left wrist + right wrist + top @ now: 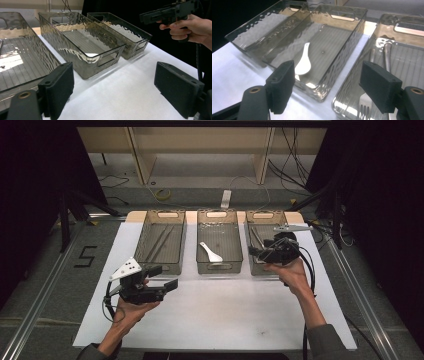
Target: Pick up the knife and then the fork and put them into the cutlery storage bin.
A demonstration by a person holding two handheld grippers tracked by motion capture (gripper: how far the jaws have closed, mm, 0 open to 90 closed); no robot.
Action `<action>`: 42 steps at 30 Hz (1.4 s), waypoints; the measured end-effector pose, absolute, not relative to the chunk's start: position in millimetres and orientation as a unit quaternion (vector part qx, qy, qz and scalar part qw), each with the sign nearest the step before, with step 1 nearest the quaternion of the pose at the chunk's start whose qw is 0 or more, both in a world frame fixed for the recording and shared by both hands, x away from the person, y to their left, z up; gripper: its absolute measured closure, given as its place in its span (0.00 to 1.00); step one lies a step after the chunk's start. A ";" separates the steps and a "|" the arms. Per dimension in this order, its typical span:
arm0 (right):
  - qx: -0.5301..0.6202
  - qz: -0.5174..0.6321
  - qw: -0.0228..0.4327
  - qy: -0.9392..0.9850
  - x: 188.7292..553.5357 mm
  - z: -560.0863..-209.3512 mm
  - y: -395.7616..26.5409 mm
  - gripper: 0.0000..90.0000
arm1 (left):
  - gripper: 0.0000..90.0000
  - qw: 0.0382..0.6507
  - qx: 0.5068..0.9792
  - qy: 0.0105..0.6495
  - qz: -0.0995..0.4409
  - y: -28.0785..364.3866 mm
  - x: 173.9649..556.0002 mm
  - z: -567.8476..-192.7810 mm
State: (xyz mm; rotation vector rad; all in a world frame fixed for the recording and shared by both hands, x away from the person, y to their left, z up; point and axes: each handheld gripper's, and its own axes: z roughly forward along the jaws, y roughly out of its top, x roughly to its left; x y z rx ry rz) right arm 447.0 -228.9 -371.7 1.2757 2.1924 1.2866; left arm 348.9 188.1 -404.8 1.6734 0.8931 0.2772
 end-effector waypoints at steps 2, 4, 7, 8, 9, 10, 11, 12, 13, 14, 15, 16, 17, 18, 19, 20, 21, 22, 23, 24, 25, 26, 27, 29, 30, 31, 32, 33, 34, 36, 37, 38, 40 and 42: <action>0.439 0.451 0.146 0.763 442.4 -371.2 -227.6 0.32 | 0.18 0.575 0.714 0.382 0.117 187.9 349.0 -405.1; 0.433 0.459 0.149 0.761 437.7 -370.1 -226.4 0.32 | 0.18 0.574 0.715 0.381 0.116 187.6 349.2 -405.3; 0.425 0.464 0.152 0.762 432.5 -369.5 -224.7 0.32 | 0.18 0.573 0.717 0.381 0.113 187.4 349.4 -405.5; 0.424 0.466 0.152 0.762 430.8 -369.4 -224.3 0.31 | 0.18 0.573 0.717 0.381 0.114 187.5 349.3 -405.4; 0.423 0.467 0.151 0.762 429.6 -369.4 -223.9 0.31 | 0.18 0.574 0.716 0.380 0.114 187.5 349.1 -405.3; 0.422 0.468 0.151 0.762 428.4 -369.5 -223.6 0.31 | 0.18 0.574 0.716 0.380 0.113 187.8 349.1 -405.2; 0.421 0.470 0.151 0.761 427.0 -369.6 -223.0 0.31 | 0.18 0.574 0.716 0.380 0.113 188.0 349.2 -405.2; 0.420 0.470 0.151 0.762 425.6 -369.6 -222.2 0.31 | 0.18 0.574 0.716 0.380 0.113 188.0 349.2 -405.3; 0.417 0.472 0.150 0.762 424.1 -369.8 -221.5 0.31 | 0.18 0.574 0.716 0.380 0.113 188.1 349.2 -405.3; 0.416 0.475 0.150 0.761 422.5 -370.1 -220.6 0.31 | 0.18 0.575 0.716 0.380 0.112 188.0 349.3 -405.3; 0.414 0.476 0.150 0.761 421.2 -370.3 -219.3 0.30 | 0.18 0.574 0.716 0.380 0.112 187.9 349.4 -405.4; 0.411 0.480 0.151 0.760 419.7 -370.5 -218.1 0.30 | 0.18 0.574 0.716 0.381 0.112 187.6 349.6 -405.5; 0.411 0.482 0.151 0.759 418.2 -370.4 -217.1 0.30 | 0.18 0.574 0.716 0.381 0.111 187.0 349.5 -405.5; 0.409 0.484 0.149 0.759 416.9 -370.5 -216.3 0.30 | 0.18 0.574 0.717 0.381 0.111 186.6 349.4 -405.6; 0.405 0.486 0.150 0.760 415.7 -371.0 -215.6 0.30 | 0.18 0.573 0.718 0.379 0.111 186.5 349.3 -405.6; 0.404 0.486 0.150 0.760 413.9 -371.5 -214.9 0.30 | 0.18 0.573 0.718 0.379 0.111 186.5 349.3 -405.7; 0.404 0.487 0.151 0.760 412.4 -372.4 -214.5 0.30 | 0.18 0.572 0.719 0.379 0.111 186.8 349.4 -405.7; 0.402 0.489 0.150 0.759 411.2 -373.8 -214.3 0.30 | 0.18 0.573 0.718 0.380 0.110 186.9 349.4 -405.8; 0.402 0.490 0.150 0.759 409.8 -375.2 -214.0 0.30 | 0.18 0.573 0.718 0.379 0.110 187.0 349.3 -405.7; 0.402 0.491 0.150 0.758 408.5 -377.0 -213.6 0.30 | 0.18 0.574 0.718 0.379 0.110 186.9 349.2 -405.7; 0.402 0.491 0.150 0.758 407.1 -378.4 -213.5 0.30 | 0.18 0.574 0.717 0.379 0.109 186.7 349.0 -405.5; 0.400 0.492 0.150 0.759 405.8 -379.6 -213.2 0.30 | 0.18 0.575 0.717 0.378 0.109 186.4 348.8 -405.5; 0.400 0.493 0.149 0.758 404.2 -380.3 -213.0 0.30 | 0.18 0.575 0.717 0.378 0.108 186.0 348.5 -405.5; 0.398 0.496 0.149 0.757 401.4 -381.0 -213.3 0.30 | 0.18 0.573 0.720 0.377 0.108 186.2 348.6 -405.6; 0.396 0.498 0.150 0.757 400.3 -381.3 -213.5 0.30 | 0.18 0.573 0.720 0.377 0.107 186.2 348.8 -405.7; 0.396 0.499 0.150 0.756 398.7 -381.4 -213.8 0.30 | 0.18 0.573 0.720 0.377 0.107 186.2 348.8 -405.7; 0.394 0.503 0.151 0.754 397.4 -381.8 -214.2 0.30 | 0.18 0.573 0.720 0.377 0.107 186.3 348.7 -405.7; 0.393 0.505 0.152 0.753 396.0 -382.0 -214.6 0.30 | 0.18 0.573 0.719 0.377 0.107 186.3 348.7 -405.7; 0.393 0.507 0.152 0.752 394.8 -382.2 -214.9 0.29 | 0.18 0.573 0.720 0.377 0.107 186.4 348.6 -405.6; 0.390 0.511 0.152 0.750 392.7 -383.4 -215.6 0.29 | 0.18 0.573 0.720 0.376 0.106 186.2 348.2 -405.7; 0.391 0.512 0.151 0.750 391.4 -384.0 -215.7 0.28 | 0.18 0.572 0.721 0.376 0.106 186.0 348.0 -405.7; 0.391 0.512 0.152 0.750 390.0 -384.9 -215.7 0.28 | 0.18 0.572 0.721 0.376 0.106 185.6 347.8 -405.7; 0.387 0.510 0.157 0.752 387.1 -386.7 -216.4 0.28 | 0.18 0.572 0.722 0.376 0.104 184.8 347.5 -406.0; 0.384 0.512 0.157 0.752 383.1 -388.7 -217.3 0.28 | 0.18 0.571 0.724 0.373 0.105 184.9 347.3 -406.0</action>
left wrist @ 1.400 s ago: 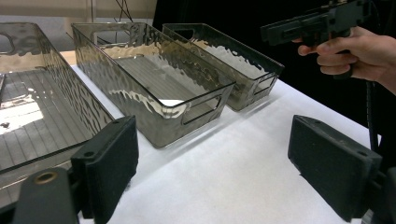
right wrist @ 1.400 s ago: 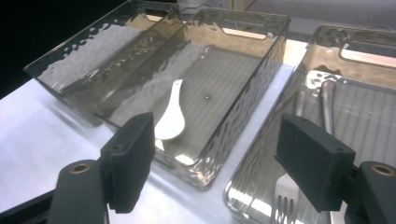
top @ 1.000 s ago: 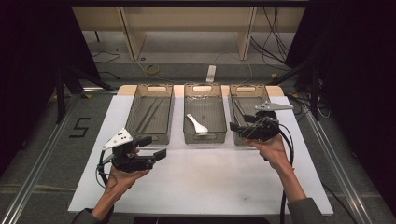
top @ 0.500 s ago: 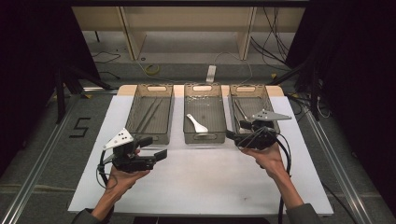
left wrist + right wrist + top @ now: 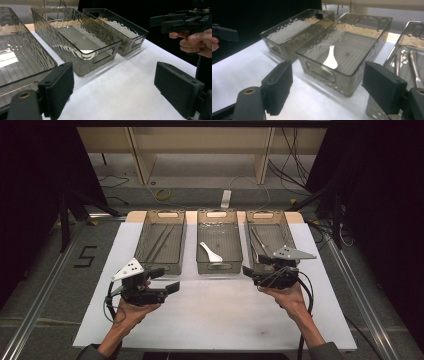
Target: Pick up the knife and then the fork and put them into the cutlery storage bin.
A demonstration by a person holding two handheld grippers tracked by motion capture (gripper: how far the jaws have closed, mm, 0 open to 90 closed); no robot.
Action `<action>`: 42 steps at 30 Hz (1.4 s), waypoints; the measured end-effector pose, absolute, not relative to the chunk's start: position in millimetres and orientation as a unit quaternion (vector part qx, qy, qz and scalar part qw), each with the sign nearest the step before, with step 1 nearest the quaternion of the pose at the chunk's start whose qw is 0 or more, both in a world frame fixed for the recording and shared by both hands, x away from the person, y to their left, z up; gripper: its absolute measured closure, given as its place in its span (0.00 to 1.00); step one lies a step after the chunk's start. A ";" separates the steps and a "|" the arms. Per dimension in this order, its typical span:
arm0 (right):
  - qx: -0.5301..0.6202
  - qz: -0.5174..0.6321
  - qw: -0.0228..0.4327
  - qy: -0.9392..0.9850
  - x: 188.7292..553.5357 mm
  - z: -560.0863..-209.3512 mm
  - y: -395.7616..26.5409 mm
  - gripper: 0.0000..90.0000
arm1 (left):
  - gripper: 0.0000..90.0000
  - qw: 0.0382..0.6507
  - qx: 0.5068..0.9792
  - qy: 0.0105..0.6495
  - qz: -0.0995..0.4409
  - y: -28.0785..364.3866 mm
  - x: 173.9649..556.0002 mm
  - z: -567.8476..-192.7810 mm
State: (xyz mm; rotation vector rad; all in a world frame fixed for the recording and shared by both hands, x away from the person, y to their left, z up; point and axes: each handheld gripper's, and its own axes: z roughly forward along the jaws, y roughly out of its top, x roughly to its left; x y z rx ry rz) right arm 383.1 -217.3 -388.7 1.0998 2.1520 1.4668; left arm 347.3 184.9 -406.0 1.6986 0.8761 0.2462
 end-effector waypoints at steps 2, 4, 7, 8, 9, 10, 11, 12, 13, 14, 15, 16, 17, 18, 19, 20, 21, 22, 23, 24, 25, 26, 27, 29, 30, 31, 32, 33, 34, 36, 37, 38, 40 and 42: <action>0.380 0.513 0.158 0.753 379.0 -390.7 -218.1 0.28 | 0.18 0.571 0.723 0.373 0.104 185.4 347.4 -405.9; 0.377 0.517 0.159 0.752 374.7 -393.1 -218.5 0.28 | 0.18 0.572 0.722 0.375 0.103 185.5 347.4 -406.0; 0.373 0.520 0.161 0.751 368.6 -397.0 -218.6 0.27 | 0.18 0.571 0.724 0.373 0.101 185.8 347.3 -406.1; 0.372 0.520 0.161 0.752 366.8 -398.0 -218.8 0.27 | 0.18 0.571 0.725 0.373 0.100 185.6 347.1 -406.1; 0.372 0.522 0.158 0.751 364.9 -398.9 -219.0 0.27 | 0.18 0.571 0.725 0.372 0.100 185.5 346.9 -406.0; 0.370 0.523 0.161 0.751 363.3 -399.9 -219.4 0.27 | 0.18 0.572 0.724 0.372 0.100 185.4 346.7 -406.0; 0.370 0.522 0.162 0.751 361.8 -401.0 -219.3 0.27 | 0.18 0.572 0.724 0.372 0.100 185.4 346.5 -405.9; 0.370 0.520 0.161 0.753 360.5 -401.9 -219.1 0.26 | 0.18 0.572 0.724 0.372 0.100 185.5 346.4 -405.9; 0.368 0.520 0.161 0.754 359.1 -402.8 -219.1 0.26 | 0.18 0.572 0.724 0.372 0.100 185.6 346.5 -406.0; 0.368 0.521 0.162 0.753 357.7 -403.7 -219.2 0.26 | 0.18 0.572 0.723 0.373 0.099 185.7 346.4 -406.0; 0.367 0.523 0.161 0.752 356.3 -404.6 -219.3 0.26 | 0.18 0.573 0.723 0.373 0.098 185.8 346.4 -406.0; 0.367 0.522 0.162 0.753 355.0 -405.2 -219.5 0.26 | 0.18 0.573 0.723 0.373 0.097 186.2 346.3 -405.9; 0.367 0.523 0.162 0.752 354.0 -406.0 -219.6 0.26 | 0.18 0.573 0.723 0.374 0.097 186.3 346.2 -405.9; 0.369 0.523 0.161 0.751 352.9 -406.5 -220.2 0.26 | 0.18 0.573 0.723 0.374 0.096 186.5 346.1 -405.9; 0.370 0.524 0.161 0.750 352.0 -407.1 -221.0 0.26 | 0.18 0.573 0.723 0.374 0.094 186.5 345.9 -406.0; 0.372 0.524 0.161 0.749 350.8 -407.5 -222.0 0.26 | 0.18 0.573 0.723 0.375 0.092 186.2 345.7 -406.4; 0.373 0.525 0.161 0.748 349.9 -408.2 -222.8 0.26 | 0.18 0.573 0.724 0.374 0.091 185.4 345.2 -406.6; 0.374 0.526 0.162 0.746 349.1 -408.9 -223.6 0.26 | 0.18 0.570 0.727 0.372 0.091 184.7 344.8 -406.5; 0.375 0.526 0.162 0.746 348.1 -409.4 -224.4 0.26 | 0.18 0.570 0.728 0.371 0.092 183.8 344.5 -406.5; 0.375 0.526 0.163 0.746 347.2 -409.9 -225.4 0.26 | 0.18 0.570 0.728 0.370 0.091 183.2 344.0 -406.5; 0.376 0.528 0.163 0.744 346.4 -410.5 -225.9 0.26 | 0.18 0.568 0.730 0.369 0.092 183.2 343.9 -406.6; 0.375 0.528 0.164 0.744 345.7 -411.1 -226.4 0.26 | 0.18 0.567 0.731 0.369 0.092 183.3 343.9 -406.7; 0.375 0.529 0.163 0.744 344.8 -411.9 -226.6 0.26 | 0.18 0.567 0.730 0.371 0.092 183.5 344.0 -406.9; 0.376 0.529 0.158 0.744 342.5 -414.2 -226.5 0.26 | 0.18 0.567 0.730 0.371 0.091 184.2 343.7 -407.5; 0.373 0.528 0.158 0.747 341.2 -415.8 -226.1 0.26 | 0.18 0.565 0.731 0.371 0.091 184.2 343.4 -408.0; 0.372 0.525 0.159 0.749 339.7 -417.0 -225.6 0.26 | 0.18 0.565 0.731 0.373 0.090 183.9 343.1 -408.5; 0.371 0.523 0.160 0.750 338.2 -418.1 -225.5 0.26 | 0.18 0.564 0.732 0.372 0.089 183.5 342.9 -408.8; 0.371 0.523 0.159 0.751 336.9 -419.1 -225.8 0.26 | 0.18 0.563 0.733 0.371 0.089 183.0 342.5 -408.9; 0.371 0.523 0.159 0.751 335.8 -420.2 -226.2 0.26 | 0.18 0.562 0.734 0.370 0.088 182.5 342.1 -409.1; 0.371 0.519 0.160 0.753 334.2 -422.2 -227.2 0.26 | 0.18 0.560 0.737 0.368 0.088 182.1 341.8 -409.6; 0.371 0.519 0.160 0.753 333.5 -423.1 -228.0 0.26 | 0.18 0.559 0.737 0.369 0.088 182.0 341.5 -409.8; 0.372 0.519 0.160 0.752 332.7 -423.7 -228.8 0.26 | 0.18 0.559 0.737 0.369 0.088 181.8 341.2 -410.0; 0.375 0.521 0.161 0.750 331.0 -424.9 -230.3 0.26 | 0.18 0.557 0.739 0.368 0.087 181.8 340.9 -410.3; 0.374 0.522 0.161 0.749 329.4 -426.0 -232.0 0.26 | 0.18 0.557 0.739 0.369 0.086 181.5 340.8 -410.7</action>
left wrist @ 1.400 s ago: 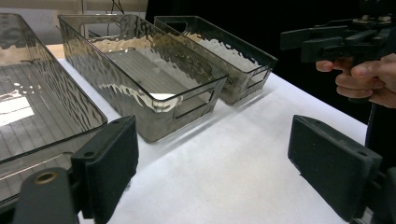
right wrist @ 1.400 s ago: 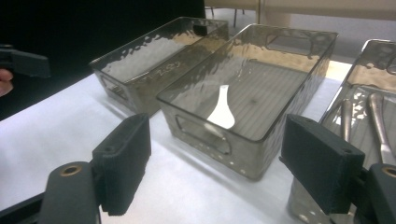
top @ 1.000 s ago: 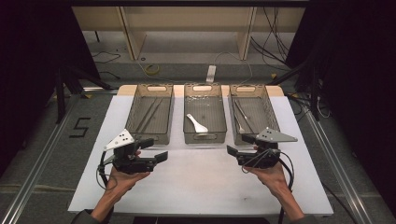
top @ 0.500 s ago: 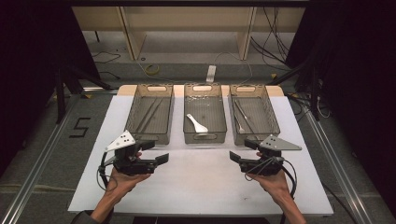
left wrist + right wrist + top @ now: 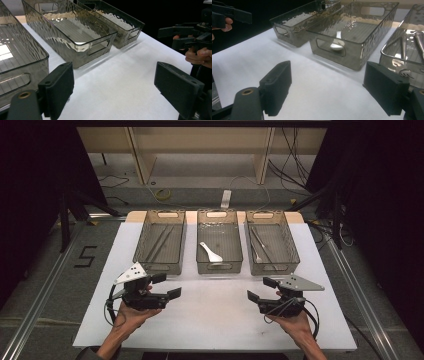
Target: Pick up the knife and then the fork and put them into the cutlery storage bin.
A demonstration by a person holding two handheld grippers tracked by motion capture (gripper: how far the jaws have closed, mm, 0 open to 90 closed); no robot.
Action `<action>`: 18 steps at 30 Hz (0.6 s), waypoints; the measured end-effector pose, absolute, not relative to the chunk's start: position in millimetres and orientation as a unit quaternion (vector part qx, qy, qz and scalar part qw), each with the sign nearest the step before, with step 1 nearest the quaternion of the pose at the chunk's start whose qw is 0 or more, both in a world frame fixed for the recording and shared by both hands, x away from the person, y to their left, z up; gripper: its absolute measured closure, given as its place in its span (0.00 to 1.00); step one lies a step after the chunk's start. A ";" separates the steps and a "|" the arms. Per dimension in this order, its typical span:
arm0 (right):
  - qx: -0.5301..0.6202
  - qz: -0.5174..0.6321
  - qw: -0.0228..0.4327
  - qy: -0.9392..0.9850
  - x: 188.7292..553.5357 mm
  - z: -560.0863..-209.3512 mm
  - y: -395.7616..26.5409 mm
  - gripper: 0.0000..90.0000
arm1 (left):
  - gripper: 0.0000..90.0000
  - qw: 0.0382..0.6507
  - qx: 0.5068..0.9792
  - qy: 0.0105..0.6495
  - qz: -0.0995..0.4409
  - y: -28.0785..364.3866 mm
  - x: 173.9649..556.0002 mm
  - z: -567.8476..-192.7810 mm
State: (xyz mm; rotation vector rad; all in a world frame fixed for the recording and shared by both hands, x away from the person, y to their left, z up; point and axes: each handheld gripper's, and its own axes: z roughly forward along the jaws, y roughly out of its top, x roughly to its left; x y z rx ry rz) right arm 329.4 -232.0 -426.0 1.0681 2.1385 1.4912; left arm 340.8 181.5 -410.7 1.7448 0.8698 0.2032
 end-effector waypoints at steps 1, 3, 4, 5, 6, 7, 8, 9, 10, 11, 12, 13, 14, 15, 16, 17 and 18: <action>0.376 0.522 0.163 0.748 328.5 -426.6 -232.5 0.26 | 0.18 0.557 0.739 0.369 0.086 181.3 340.6 -410.9; 0.379 0.522 0.164 0.747 327.0 -427.9 -233.9 0.26 | 0.18 0.556 0.740 0.368 0.086 180.8 340.2 -411.1; 0.379 0.522 0.163 0.747 326.6 -428.9 -234.6 0.26 | 0.18 0.557 0.740 0.368 0.086 180.7 340.0 -411.1; 0.380 0.521 0.163 0.747 326.1 -429.9 -235.2 0.26 | 0.18 0.557 0.739 0.369 0.086 180.7 339.7 -411.0; 0.382 0.520 0.162 0.747 325.2 -430.8 -235.8 0.26 | 0.18 0.557 0.739 0.369 0.085 180.8 339.5 -411.2; 0.383 0.518 0.162 0.748 324.4 -431.6 -236.6 0.26 | 0.18 0.557 0.739 0.369 0.085 181.1 339.4 -411.3; 0.383 0.518 0.162 0.747 323.8 -432.6 -237.4 0.26 | 0.18 0.557 0.739 0.369 0.084 181.3 339.2 -411.5; 0.385 0.517 0.163 0.747 322.8 -433.4 -238.2 0.26 | 0.18 0.557 0.740 0.368 0.082 181.7 339.0 -411.6; 0.386 0.517 0.163 0.747 321.8 -434.3 -239.0 0.26 | 0.18 0.557 0.740 0.368 0.082 181.6 338.6 -411.7; 0.386 0.517 0.164 0.746 320.8 -435.4 -239.7 0.26 | 0.18 0.557 0.740 0.367 0.083 181.3 338.1 -411.7; 0.386 0.517 0.164 0.746 319.8 -436.2 -240.7 0.26 | 0.18 0.558 0.740 0.367 0.082 181.1 337.6 -411.6; 0.387 0.518 0.162 0.746 318.8 -437.1 -241.4 0.26 | 0.18 0.558 0.740 0.367 0.081 180.8 337.1 -411.7; 0.388 0.516 0.164 0.746 318.0 -438.1 -241.9 0.26 | 0.18 0.556 0.742 0.365 0.082 180.8 337.0 -411.8; 0.387 0.514 0.165 0.748 317.2 -438.8 -242.4 0.26 | 0.18 0.556 0.743 0.364 0.082 180.5 336.8 -411.8; 0.386 0.513 0.168 0.748 316.7 -439.5 -242.7 0.26 | 0.18 0.556 0.743 0.363 0.082 180.2 336.7 -411.8; 0.387 0.512 0.168 0.748 316.3 -440.0 -242.9 0.26 | 0.18 0.556 0.743 0.363 0.082 180.0 336.6 -411.6; 0.389 0.512 0.168 0.748 316.1 -440.4 -242.9 0.26 | 0.18 0.557 0.742 0.364 0.081 179.8 336.5 -411.7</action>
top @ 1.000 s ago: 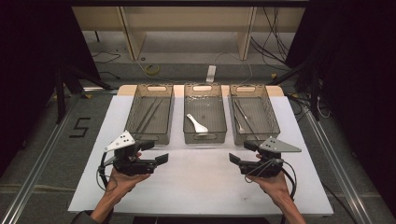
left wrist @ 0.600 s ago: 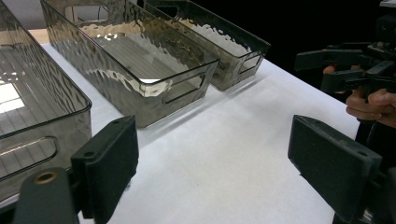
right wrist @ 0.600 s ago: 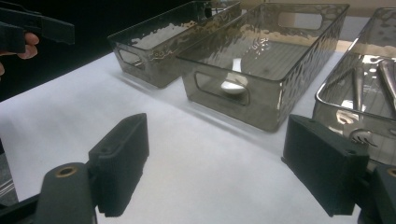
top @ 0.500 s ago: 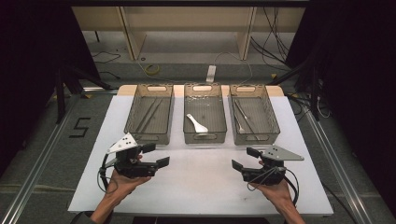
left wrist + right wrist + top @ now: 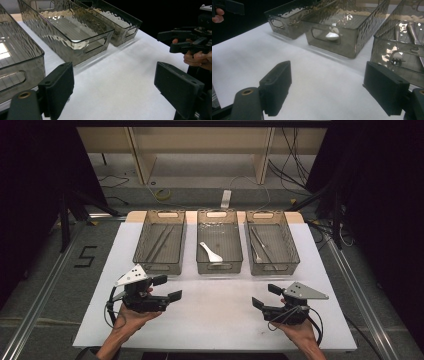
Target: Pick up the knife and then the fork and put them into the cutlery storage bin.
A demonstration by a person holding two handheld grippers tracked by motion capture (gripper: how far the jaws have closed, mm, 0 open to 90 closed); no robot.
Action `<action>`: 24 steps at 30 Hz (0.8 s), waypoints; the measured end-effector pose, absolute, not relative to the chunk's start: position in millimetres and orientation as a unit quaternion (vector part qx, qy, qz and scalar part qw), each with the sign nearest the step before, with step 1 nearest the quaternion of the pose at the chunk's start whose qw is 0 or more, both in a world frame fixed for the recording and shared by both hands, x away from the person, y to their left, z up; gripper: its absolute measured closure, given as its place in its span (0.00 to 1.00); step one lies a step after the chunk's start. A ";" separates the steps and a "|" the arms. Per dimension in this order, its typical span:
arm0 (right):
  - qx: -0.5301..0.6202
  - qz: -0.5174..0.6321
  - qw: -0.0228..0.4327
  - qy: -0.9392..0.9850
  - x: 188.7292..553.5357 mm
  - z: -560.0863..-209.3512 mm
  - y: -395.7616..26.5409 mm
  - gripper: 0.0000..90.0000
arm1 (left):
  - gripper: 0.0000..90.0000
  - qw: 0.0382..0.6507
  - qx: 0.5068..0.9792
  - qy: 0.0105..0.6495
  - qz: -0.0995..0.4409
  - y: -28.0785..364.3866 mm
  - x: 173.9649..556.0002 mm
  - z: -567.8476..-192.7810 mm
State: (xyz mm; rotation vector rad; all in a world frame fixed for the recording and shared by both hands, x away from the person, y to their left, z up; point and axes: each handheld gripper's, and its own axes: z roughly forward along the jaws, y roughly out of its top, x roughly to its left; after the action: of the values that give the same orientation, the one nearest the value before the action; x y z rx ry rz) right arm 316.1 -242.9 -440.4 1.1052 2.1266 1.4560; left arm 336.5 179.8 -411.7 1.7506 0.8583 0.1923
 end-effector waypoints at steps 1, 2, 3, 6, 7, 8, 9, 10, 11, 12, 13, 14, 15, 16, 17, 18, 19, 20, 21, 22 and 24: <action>0.388 0.510 0.169 0.749 315.9 -440.8 -243.0 0.25 | 0.18 0.558 0.742 0.364 0.081 179.7 336.6 -411.6; 0.388 0.509 0.168 0.750 315.7 -441.1 -242.9 0.25 | 0.18 0.557 0.742 0.364 0.081 179.7 336.6 -411.6; 0.388 0.508 0.168 0.750 315.6 -441.2 -242.9 0.25 | 0.18 0.558 0.741 0.364 0.082 179.7 336.6 -411.6; 0.388 0.509 0.169 0.749 315.0 -440.5 -243.0 0.24 | 0.18 0.559 0.741 0.364 0.082 179.9 336.7 -411.3; 0.389 0.510 0.170 0.749 315.1 -440.2 -243.2 0.24 | 0.18 0.560 0.739 0.366 0.082 179.9 336.7 -411.3; 0.389 0.511 0.170 0.748 315.1 -439.7 -243.6 0.24 | 0.18 0.560 0.739 0.366 0.082 180.1 336.7 -411.2; 0.388 0.513 0.171 0.746 315.1 -439.4 -244.0 0.24 | 0.18 0.560 0.739 0.366 0.083 180.3 336.8 -411.1; 0.389 0.514 0.172 0.745 314.9 -438.9 -244.3 0.24 | 0.18 0.561 0.738 0.366 0.082 180.4 336.9 -411.0; 0.389 0.516 0.173 0.744 314.7 -438.4 -244.7 0.24 | 0.18 0.561 0.738 0.366 0.082 180.5 336.9 -410.9; 0.389 0.518 0.174 0.742 314.6 -438.1 -244.8 0.23 | 0.18 0.561 0.738 0.366 0.082 180.5 336.9 -410.9; 0.390 0.518 0.173 0.741 314.4 -437.7 -245.1 0.23 | 0.18 0.561 0.738 0.366 0.082 180.5 337.0 -411.0; 0.389 0.519 0.173 0.741 314.4 -437.4 -245.2 0.23 | 0.18 0.561 0.738 0.366 0.082 180.4 337.0 -411.0; 0.389 0.520 0.173 0.741 314.4 -437.3 -245.1 0.22 | 0.18 0.561 0.738 0.365 0.082 180.4 337.0 -410.9; 0.389 0.519 0.174 0.741 314.4 -437.2 -245.1 0.22 | 0.18 0.561 0.738 0.365 0.082 180.5 337.0 -410.9; 0.388 0.520 0.174 0.741 314.3 -437.1 -245.0 0.22 | 0.18 0.561 0.739 0.365 0.082 180.5 336.9 -410.8; 0.387 0.520 0.174 0.741 314.3 -437.0 -245.0 0.22 | 0.18 0.560 0.738 0.366 0.083 180.5 337.0 -410.8; 0.387 0.520 0.175 0.741 314.3 -436.9 -244.8 0.22 | 0.18 0.560 0.739 0.365 0.082 180.7 337.1 -410.8; 0.386 0.520 0.176 0.741 314.2 -436.8 -244.8 0.22 | 0.18 0.560 0.739 0.365 0.083 180.7 337.1 -410.7; 0.386 0.521 0.176 0.741 314.0 -436.6 -244.9 0.22 | 0.18 0.561 0.739 0.365 0.082 180.6 337.1 -410.7; 0.387 0.521 0.177 0.740 313.9 -436.4 -244.9 0.22 | 0.18 0.561 0.739 0.365 0.082 180.6 337.1 -410.7; 0.385 0.522 0.178 0.740 313.8 -436.1 -245.1 0.22 | 0.18 0.560 0.739 0.365 0.083 180.4 337.1 -410.7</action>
State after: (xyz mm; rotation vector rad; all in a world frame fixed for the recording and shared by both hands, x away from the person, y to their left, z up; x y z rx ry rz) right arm 313.8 -245.1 -436.1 1.0897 2.0925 1.4767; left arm 337.1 180.4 -410.7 1.7420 0.8600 0.1951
